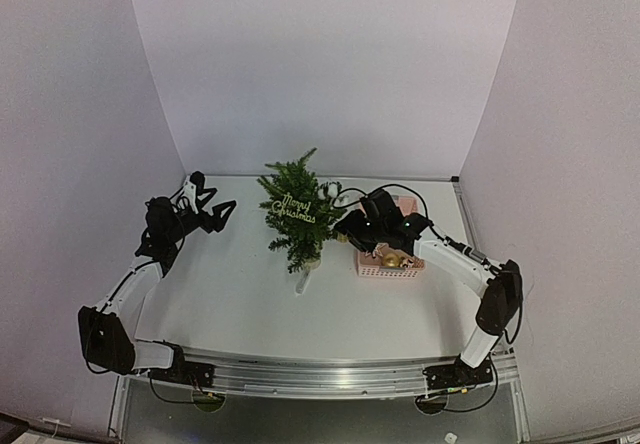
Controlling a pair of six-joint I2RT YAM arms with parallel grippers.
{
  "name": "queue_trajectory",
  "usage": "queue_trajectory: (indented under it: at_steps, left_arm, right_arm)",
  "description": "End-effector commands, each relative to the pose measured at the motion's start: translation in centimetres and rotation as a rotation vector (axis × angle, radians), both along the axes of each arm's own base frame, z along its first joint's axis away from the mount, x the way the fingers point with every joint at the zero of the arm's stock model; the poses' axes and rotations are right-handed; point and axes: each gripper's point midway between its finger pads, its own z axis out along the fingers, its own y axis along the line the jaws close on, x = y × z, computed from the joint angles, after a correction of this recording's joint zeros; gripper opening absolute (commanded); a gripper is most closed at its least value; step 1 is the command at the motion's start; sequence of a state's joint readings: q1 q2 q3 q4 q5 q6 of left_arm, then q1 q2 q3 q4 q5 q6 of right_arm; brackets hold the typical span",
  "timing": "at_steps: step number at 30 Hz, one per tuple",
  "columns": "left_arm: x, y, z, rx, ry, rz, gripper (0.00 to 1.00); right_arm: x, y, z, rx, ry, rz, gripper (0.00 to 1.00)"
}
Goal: Decorate the small christmas tree
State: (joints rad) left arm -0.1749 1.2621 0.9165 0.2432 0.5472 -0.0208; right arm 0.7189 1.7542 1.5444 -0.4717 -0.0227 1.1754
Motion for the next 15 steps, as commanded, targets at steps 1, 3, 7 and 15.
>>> queue_trajectory:
  at_steps: [1, 3, 7, 15]
  left_arm:
    - [-0.32, 0.39, 2.55, 0.004, -0.077, 0.011, 0.87]
    - [-0.36, 0.36, 2.51, 0.004, -0.076, 0.01, 0.87]
    - [-0.33, 0.42, 2.51, 0.004, -0.077, 0.013, 0.87]
    - [-0.34, 0.45, 2.48, 0.004, -0.079, 0.016, 0.87]
  right_arm:
    - [0.17, 0.68, 1.05, 0.019, -0.015, 0.003, 0.5]
    - [0.09, 0.62, 1.07, 0.02, -0.012, 0.002, 0.52]
    - [-0.17, 0.61, 0.67, 0.019, 0.002, 0.001, 0.56]
    - [-0.37, 1.18, 0.26, 0.021, 0.016, 0.01, 0.6]
